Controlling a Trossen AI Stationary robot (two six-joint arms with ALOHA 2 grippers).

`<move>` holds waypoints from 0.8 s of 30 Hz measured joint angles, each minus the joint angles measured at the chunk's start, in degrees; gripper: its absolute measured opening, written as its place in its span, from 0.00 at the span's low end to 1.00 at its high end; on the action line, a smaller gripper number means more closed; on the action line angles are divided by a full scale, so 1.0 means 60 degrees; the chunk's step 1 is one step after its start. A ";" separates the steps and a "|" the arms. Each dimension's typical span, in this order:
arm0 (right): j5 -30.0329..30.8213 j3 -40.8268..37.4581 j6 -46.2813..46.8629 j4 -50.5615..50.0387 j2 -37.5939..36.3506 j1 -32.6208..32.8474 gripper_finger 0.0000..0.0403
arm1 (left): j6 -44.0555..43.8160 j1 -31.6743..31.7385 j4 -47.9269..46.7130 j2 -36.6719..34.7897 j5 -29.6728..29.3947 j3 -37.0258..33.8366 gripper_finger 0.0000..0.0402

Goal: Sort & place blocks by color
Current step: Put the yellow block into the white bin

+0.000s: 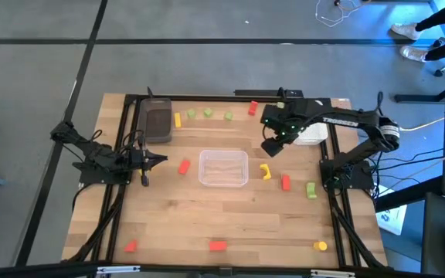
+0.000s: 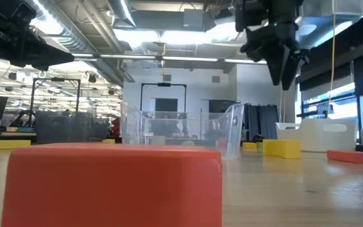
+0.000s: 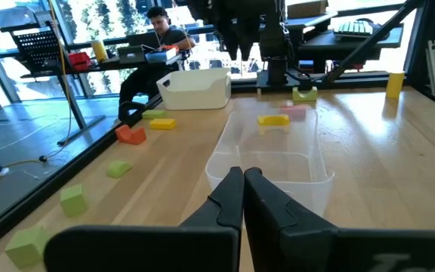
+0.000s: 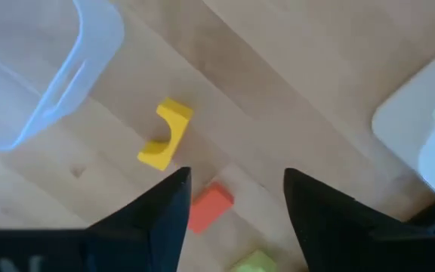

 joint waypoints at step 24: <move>-0.0415 -0.0011 0.1356 0.1695 0.1847 0.1679 0.53 | 0.0941 0.0004 0.0301 0.0004 0.0018 0.0034 0.01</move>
